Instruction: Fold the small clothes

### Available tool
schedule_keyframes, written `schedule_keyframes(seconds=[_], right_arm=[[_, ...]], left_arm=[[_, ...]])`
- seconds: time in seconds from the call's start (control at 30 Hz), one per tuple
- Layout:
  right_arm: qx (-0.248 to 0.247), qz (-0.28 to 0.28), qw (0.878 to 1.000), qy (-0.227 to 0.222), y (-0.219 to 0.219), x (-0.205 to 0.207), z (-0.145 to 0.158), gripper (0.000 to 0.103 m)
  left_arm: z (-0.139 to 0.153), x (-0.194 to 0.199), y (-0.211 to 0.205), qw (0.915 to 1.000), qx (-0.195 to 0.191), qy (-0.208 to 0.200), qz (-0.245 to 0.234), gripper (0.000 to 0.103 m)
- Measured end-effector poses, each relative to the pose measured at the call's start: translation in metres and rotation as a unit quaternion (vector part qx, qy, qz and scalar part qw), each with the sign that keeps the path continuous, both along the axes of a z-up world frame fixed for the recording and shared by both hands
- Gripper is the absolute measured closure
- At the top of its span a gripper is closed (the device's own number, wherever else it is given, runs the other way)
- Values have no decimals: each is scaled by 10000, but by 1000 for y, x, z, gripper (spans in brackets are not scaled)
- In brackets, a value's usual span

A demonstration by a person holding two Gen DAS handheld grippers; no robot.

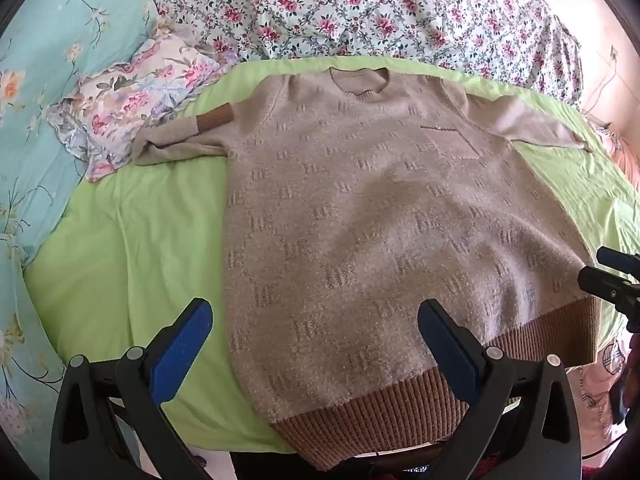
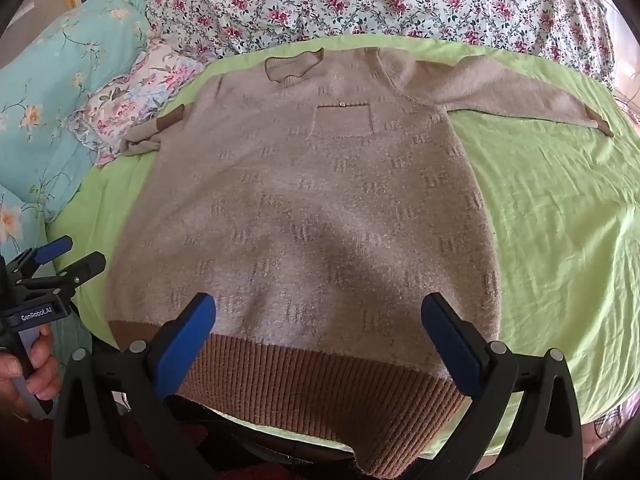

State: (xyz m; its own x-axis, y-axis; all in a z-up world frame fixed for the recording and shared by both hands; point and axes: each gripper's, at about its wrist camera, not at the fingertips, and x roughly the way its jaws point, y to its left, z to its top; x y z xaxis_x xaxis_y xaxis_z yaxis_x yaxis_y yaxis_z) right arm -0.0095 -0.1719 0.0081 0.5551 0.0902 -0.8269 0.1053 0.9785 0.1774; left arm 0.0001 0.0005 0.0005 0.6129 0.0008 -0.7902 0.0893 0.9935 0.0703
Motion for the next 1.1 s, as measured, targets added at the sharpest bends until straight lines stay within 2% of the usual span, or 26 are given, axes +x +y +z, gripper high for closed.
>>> schedule_keyframes(seconds=[0.6, 0.9, 1.1], right_arm=[[65, 31, 9999, -142, 1, -2, 5, 0], [22, 22, 10000, -4, 3, -2, 5, 0], [-22, 10, 10000, 78, 4, -3, 6, 0]], left_arm=[[6, 3, -1, 10000, -12, -4, 5, 0], [8, -2, 2, 10000, 49, -33, 39, 0], [8, -2, 2, 9999, -59, 90, 37, 0]])
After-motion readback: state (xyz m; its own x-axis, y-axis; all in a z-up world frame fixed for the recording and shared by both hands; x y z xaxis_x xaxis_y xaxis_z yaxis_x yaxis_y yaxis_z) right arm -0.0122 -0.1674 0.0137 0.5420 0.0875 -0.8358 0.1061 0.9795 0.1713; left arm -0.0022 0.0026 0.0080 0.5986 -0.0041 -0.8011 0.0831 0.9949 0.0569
